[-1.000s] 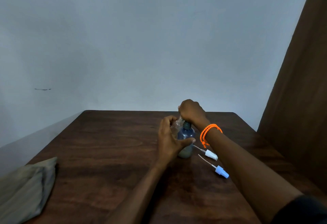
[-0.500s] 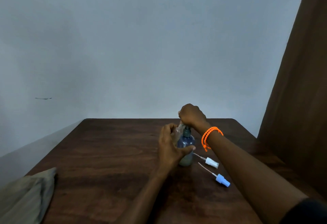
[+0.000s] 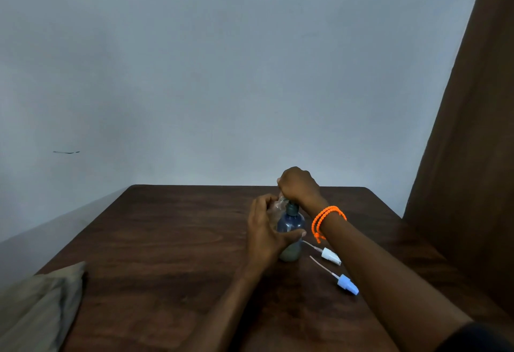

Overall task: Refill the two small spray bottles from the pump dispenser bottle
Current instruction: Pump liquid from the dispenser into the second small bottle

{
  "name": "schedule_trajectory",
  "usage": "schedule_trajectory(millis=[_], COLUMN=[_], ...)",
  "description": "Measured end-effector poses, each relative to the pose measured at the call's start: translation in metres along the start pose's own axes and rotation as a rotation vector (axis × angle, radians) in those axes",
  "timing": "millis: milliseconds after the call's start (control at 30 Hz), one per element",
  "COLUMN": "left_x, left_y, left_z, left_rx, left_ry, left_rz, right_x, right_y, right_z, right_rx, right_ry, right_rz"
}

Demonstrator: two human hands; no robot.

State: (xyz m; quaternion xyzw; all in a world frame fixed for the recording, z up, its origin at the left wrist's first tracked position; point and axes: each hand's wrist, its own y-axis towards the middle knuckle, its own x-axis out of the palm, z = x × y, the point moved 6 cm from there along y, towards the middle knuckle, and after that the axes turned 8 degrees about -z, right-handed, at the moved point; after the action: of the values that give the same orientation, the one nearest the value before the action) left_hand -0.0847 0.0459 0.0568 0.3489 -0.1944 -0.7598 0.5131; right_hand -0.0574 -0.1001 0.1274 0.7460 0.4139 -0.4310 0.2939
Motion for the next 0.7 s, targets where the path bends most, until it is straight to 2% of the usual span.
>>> schedule_trajectory(millis=[500, 700], left_x=[-0.0011, 0.0], left_y=[-0.0026, -0.0015], left_z=[-0.0069, -0.0046], left_rx=[-0.047, -0.026], left_ry=[-0.025, -0.027], left_rz=[0.006, 0.009], right_x=[-0.0009, 0.0003], right_y=[-0.0031, 0.0042], right_z=[-0.002, 0.0004], right_rx=[-0.012, 0.013], right_ry=[-0.048, 0.028], right_rz=[0.006, -0.011])
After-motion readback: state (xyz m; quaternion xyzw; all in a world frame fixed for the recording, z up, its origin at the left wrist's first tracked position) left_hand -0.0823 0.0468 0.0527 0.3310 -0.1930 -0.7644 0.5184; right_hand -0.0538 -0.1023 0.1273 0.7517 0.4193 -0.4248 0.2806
